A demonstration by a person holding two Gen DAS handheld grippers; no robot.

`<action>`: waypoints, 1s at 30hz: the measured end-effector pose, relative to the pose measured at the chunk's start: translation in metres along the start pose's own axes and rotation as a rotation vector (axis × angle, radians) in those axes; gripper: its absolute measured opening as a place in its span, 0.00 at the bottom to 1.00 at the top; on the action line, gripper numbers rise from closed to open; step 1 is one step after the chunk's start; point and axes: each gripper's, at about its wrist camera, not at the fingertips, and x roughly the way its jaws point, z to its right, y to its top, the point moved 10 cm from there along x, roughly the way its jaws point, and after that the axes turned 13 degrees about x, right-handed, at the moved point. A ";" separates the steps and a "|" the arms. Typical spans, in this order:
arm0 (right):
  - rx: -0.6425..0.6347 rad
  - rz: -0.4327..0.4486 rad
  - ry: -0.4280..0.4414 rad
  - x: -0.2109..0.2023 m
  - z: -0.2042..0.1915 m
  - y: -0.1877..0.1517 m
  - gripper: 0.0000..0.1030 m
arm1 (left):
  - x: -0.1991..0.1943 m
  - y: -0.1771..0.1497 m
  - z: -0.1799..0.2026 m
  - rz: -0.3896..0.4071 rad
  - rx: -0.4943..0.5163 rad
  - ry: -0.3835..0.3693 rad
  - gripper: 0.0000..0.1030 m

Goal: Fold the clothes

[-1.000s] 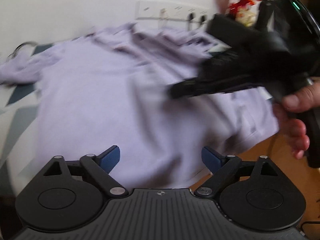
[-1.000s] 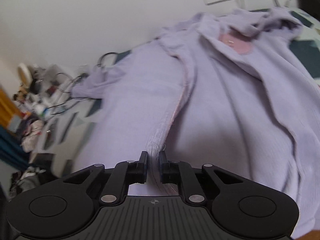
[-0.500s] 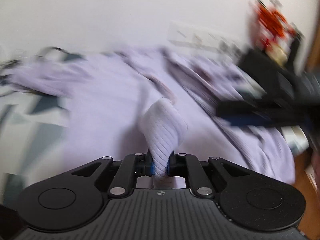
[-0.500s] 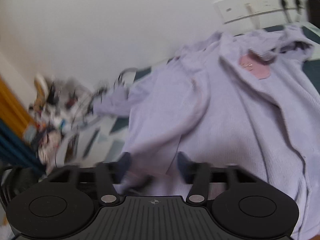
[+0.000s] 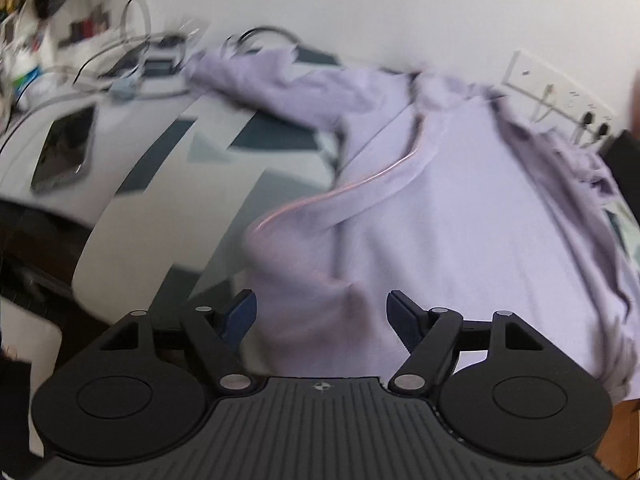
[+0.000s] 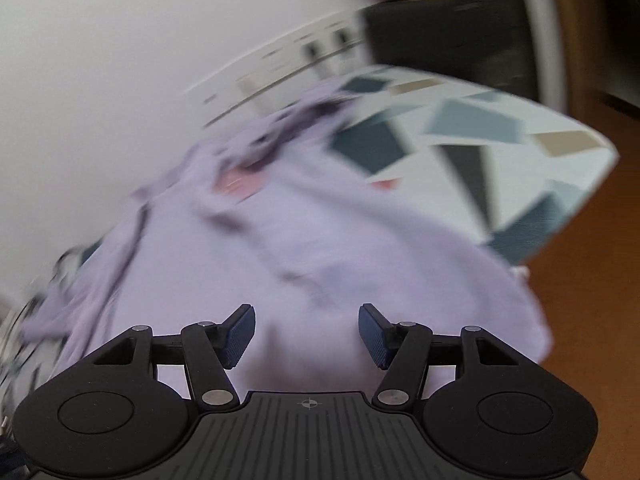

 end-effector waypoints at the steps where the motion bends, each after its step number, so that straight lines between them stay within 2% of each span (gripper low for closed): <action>1: 0.017 0.018 -0.022 0.000 0.010 0.003 0.53 | -0.002 0.009 0.006 0.017 0.005 -0.020 0.71; 4: 0.069 0.073 -0.088 0.001 0.039 0.011 0.53 | 0.000 0.046 0.033 0.048 0.025 -0.097 0.73; 7: 0.121 0.128 -0.153 0.000 0.069 0.019 0.61 | 0.018 0.083 0.067 0.051 0.055 -0.154 0.74; 10: 0.063 0.056 -0.099 0.014 0.054 0.019 0.61 | 0.041 0.121 0.115 -0.012 0.069 -0.244 0.74; 12: 0.023 0.006 -0.060 0.023 0.044 0.019 0.47 | 0.055 0.152 0.147 -0.042 0.068 -0.299 0.74; 13: 0.003 -0.020 -0.041 0.027 0.039 0.018 0.35 | 0.063 0.168 0.163 -0.053 0.065 -0.325 0.74; 14: -0.016 -0.045 -0.022 0.031 0.034 0.018 0.30 | 0.070 0.183 0.179 -0.057 0.075 -0.338 0.74; 15: 0.000 -0.078 0.034 0.030 0.026 0.017 0.27 | 0.076 0.197 0.194 -0.053 0.098 -0.337 0.74; 16: 0.001 -0.123 0.095 0.030 0.016 0.013 0.14 | 0.083 0.209 0.207 -0.049 0.122 -0.333 0.74; 17: 0.001 -0.168 0.157 0.028 0.006 0.009 0.11 | 0.089 0.219 0.219 -0.045 0.147 -0.326 0.74; 19: -0.064 -0.265 0.248 0.027 -0.015 -0.005 0.11 | 0.101 0.234 0.237 -0.045 0.183 -0.311 0.74; 21: -0.134 -0.343 0.264 0.029 -0.027 -0.017 0.13 | 0.115 0.244 0.249 -0.059 0.203 -0.300 0.75; 22: -0.148 -0.341 0.254 0.030 -0.030 -0.017 0.18 | 0.122 0.248 0.254 -0.068 0.214 -0.295 0.75; 25: -0.067 -0.225 0.223 0.026 -0.026 0.006 0.40 | 0.151 0.258 0.263 -0.094 0.254 -0.275 0.75; 27: -0.028 -0.174 0.200 0.025 -0.021 0.016 0.45 | 0.175 0.264 0.272 -0.120 0.288 -0.274 0.75; 30: -0.058 -0.192 0.138 0.039 -0.019 0.006 0.45 | 0.219 0.265 0.287 -0.172 0.366 -0.231 0.75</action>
